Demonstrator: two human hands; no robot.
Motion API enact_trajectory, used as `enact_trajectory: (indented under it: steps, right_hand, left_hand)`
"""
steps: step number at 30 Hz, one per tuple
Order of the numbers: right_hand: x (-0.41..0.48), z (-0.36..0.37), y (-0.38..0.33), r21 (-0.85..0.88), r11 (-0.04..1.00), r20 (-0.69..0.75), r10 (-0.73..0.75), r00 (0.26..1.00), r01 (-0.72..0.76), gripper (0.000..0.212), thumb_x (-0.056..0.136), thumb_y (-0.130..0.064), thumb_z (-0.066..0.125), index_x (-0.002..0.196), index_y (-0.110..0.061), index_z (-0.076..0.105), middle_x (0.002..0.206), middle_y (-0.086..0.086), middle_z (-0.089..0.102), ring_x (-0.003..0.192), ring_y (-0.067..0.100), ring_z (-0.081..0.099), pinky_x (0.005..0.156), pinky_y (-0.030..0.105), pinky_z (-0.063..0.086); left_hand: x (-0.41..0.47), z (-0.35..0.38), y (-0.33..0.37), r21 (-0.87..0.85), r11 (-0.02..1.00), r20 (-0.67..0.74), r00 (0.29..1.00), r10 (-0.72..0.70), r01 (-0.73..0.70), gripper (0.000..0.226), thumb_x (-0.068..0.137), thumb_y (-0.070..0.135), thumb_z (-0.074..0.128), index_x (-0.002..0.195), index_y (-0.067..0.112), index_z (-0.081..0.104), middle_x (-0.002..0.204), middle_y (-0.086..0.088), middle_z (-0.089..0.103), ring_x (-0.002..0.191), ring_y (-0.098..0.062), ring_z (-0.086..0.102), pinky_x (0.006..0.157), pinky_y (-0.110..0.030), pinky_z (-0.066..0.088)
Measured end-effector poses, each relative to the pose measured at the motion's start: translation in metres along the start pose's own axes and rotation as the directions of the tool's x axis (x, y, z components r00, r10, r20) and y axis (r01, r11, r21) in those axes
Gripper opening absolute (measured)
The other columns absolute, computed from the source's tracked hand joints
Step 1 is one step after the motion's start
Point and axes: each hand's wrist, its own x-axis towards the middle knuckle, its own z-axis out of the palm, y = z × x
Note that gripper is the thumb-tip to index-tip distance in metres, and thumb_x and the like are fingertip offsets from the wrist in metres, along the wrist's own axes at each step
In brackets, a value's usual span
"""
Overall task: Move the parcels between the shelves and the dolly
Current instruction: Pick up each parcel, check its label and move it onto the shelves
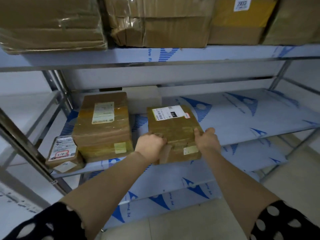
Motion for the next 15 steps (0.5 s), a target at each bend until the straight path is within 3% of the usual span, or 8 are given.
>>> enact_trajectory:
  steps: [2,4,7,9,12,15]
  right_hand:
    - [0.0,-0.007,0.009,-0.087,0.996,0.017,0.035,0.999,-0.034,0.057,0.096,-0.055,0.034,0.128,-0.008,0.041,0.126,0.018,0.054,0.116,0.035,0.05,0.089,0.04,0.042]
    - [0.001,-0.01,0.009,-0.093,0.996,0.066,-0.01,0.998,0.017,0.053,0.098,-0.049,0.035,0.128,-0.006,0.046,0.127,0.018,0.052,0.118,0.034,0.047,0.091,0.039,0.04]
    - [-0.001,-0.009,0.007,0.14,0.988,0.135,-0.085,0.987,0.066,0.035,0.099,-0.031,0.044,0.118,-0.003,0.052,0.118,0.017,0.058,0.103,0.029,0.055,0.084,0.035,0.045]
    - [-0.007,-0.012,0.009,0.28,0.96,0.164,-0.064,0.984,0.016,0.024,0.096,-0.021,0.051,0.112,-0.003,0.055,0.112,0.015,0.061,0.093,0.026,0.057,0.081,0.033,0.048]
    - [-0.021,-0.02,0.022,0.411,0.901,0.276,0.021,0.961,-0.138,0.028,0.089,-0.007,0.06,0.116,-0.005,0.053,0.109,0.008,0.059,0.102,0.028,0.06,0.089,0.036,0.05]
    - [-0.041,-0.027,0.043,0.45,0.855,0.389,0.074,0.918,-0.259,0.026,0.085,-0.009,0.068,0.109,-0.013,0.057,0.108,0.007,0.064,0.097,0.024,0.062,0.092,0.041,0.051]
  left_hand:
    - [0.0,-0.005,0.012,-0.204,0.969,-0.046,0.988,-0.151,0.138,0.028,0.094,0.036,0.045,0.104,0.017,0.064,0.104,-0.003,0.064,0.096,-0.025,0.061,0.073,-0.03,0.047]
    - [0.007,-0.009,0.017,-0.383,0.875,-0.014,0.946,-0.325,0.295,0.032,0.095,0.033,0.047,0.117,0.012,0.057,0.119,-0.008,0.057,0.107,-0.028,0.057,0.08,-0.035,0.049]
    - [0.022,-0.008,0.014,-0.541,0.658,0.206,0.841,-0.5,0.523,0.041,0.095,0.024,0.052,0.129,0.005,0.042,0.127,-0.017,0.05,0.111,-0.033,0.055,0.085,-0.037,0.047]
    - [0.025,-0.009,0.012,-0.611,0.547,0.297,0.806,-0.511,0.572,0.038,0.09,0.019,0.056,0.126,0.008,0.047,0.117,-0.014,0.059,0.1,-0.031,0.061,0.078,-0.035,0.05]
    - [0.016,-0.012,0.014,-0.645,0.479,0.356,0.789,-0.501,0.595,0.031,0.083,0.02,0.068,0.109,0.011,0.055,0.108,-0.01,0.063,0.092,-0.026,0.062,0.072,-0.031,0.051]
    - [-0.007,-0.017,0.026,-0.625,0.487,0.388,0.784,-0.485,0.611,0.038,0.077,0.023,0.077,0.106,0.01,0.057,0.112,-0.01,0.062,0.104,-0.027,0.06,0.086,-0.034,0.052]
